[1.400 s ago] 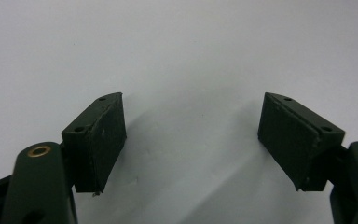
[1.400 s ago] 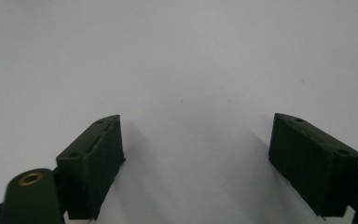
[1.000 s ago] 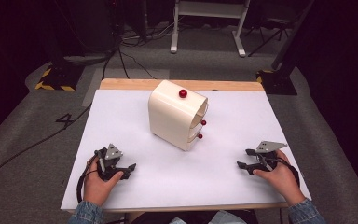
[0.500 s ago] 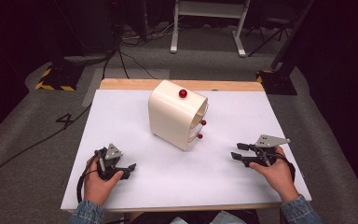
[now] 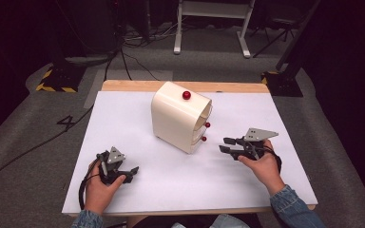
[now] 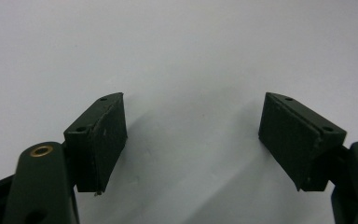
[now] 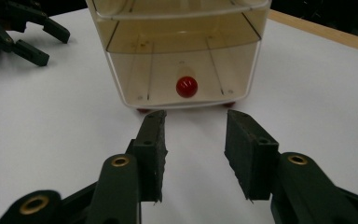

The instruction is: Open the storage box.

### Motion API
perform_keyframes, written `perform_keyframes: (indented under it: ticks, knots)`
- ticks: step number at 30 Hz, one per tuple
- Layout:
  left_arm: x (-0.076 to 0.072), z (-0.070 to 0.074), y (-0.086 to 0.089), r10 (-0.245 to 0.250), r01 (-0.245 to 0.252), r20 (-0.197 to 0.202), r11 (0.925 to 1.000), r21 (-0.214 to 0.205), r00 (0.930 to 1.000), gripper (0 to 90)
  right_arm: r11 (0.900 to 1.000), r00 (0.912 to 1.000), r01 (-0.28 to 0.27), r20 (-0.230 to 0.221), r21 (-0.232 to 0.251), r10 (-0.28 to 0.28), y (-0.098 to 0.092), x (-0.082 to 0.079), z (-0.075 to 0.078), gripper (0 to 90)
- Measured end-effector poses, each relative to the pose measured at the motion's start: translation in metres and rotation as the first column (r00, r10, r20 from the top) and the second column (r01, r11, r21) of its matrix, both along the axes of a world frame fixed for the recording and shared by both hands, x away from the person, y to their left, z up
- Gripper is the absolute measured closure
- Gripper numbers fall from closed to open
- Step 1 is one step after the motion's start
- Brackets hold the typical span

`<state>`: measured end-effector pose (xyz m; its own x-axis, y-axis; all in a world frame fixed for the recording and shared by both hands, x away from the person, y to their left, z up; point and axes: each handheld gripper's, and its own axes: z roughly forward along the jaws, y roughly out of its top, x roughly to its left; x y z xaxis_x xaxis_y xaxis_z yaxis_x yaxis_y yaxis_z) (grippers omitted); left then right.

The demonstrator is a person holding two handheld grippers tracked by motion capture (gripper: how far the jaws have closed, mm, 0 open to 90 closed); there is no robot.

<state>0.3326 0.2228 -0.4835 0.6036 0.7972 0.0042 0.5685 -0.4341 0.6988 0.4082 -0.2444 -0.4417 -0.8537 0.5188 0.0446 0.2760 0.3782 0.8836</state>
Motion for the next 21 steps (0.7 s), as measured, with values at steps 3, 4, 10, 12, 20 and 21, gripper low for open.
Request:
perform_keyframes:
  ticks: [3, 4, 10, 12, 20, 21]
  knots:
    - [0.0, 0.0, 0.0, 0.0, 0.0, 0.0, 1.0, 0.0, 1.0, 23.6, 0.9996, 0.9998, -0.02, 0.009, 0.018, 0.02, 0.011, 0.003, -0.001, 61.0]
    - [0.0, 0.0, 0.0, 0.0, 0.0, 0.0, 1.0, 0.001, 1.0, 23.6, 0.9994, 0.9996, -0.026, 0.013, 0.022, 0.026, 0.014, 0.005, -0.002, 61.3]
    - [0.0, 0.0, 0.0, 0.002, -0.002, -0.007, 1.0, -0.005, 1.0, 23.6, 0.9989, 0.9992, -0.04, 0.002, 0.025, 0.04, 0.031, 0.013, -0.009, 64.6]
    - [0.001, 0.0, 0.0, 0.001, -0.001, -0.009, 1.0, -0.006, 1.0, 23.6, 0.9991, 0.9991, -0.042, 0.002, 0.013, 0.042, 0.036, 0.016, -0.013, 65.0]
    - [0.001, 0.0, 0.0, 0.002, -0.002, -0.008, 1.0, -0.008, 1.0, 23.6, 0.9988, 0.9993, -0.03, 0.023, 0.038, 0.029, 0.044, 0.025, -0.02, 68.2]
    - [0.001, 0.0, 0.0, 0.002, -0.002, -0.008, 1.0, -0.008, 1.0, 23.6, 0.9987, 0.9993, -0.028, 0.025, 0.043, 0.027, 0.045, 0.025, -0.021, 68.2]
